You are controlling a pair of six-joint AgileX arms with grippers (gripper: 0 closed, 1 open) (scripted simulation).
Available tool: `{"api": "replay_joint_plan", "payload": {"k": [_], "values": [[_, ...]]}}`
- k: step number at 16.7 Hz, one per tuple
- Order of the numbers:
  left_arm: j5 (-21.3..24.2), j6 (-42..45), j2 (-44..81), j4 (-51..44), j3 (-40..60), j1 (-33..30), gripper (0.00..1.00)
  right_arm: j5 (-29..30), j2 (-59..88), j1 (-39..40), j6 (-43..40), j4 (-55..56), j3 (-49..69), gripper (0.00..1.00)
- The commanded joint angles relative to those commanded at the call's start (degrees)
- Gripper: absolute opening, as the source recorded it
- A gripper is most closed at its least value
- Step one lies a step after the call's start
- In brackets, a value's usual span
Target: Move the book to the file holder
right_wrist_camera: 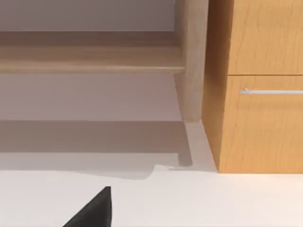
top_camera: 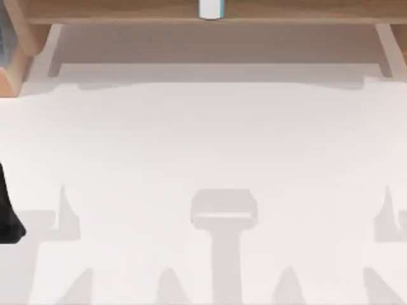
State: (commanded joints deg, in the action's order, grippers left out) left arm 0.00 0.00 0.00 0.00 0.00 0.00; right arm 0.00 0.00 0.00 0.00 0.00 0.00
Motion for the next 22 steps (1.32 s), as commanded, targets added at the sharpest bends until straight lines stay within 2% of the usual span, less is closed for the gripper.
{"api": "replay_joint_plan", "payload": {"k": [5,9,13,22], "values": [[-1.26,0.02,3.53,1.48,3.03,-1.34,1.00,0.00,0.00,0.00,0.00,0.00,0.00,1.00],[-5.47,0.10,16.71,6.45,13.20,-5.82,1.00,0.00,0.00,0.00,0.00,0.00,0.00,1.00],[-11.56,0.21,37.84,13.63,27.91,-12.31,1.00,0.00,0.00,0.00,0.00,0.00,0.00,1.00],[-26.68,0.47,94.06,31.51,64.50,-28.50,1.00,0.00,0.00,0.00,0.00,0.00,0.00,1.00]]}}
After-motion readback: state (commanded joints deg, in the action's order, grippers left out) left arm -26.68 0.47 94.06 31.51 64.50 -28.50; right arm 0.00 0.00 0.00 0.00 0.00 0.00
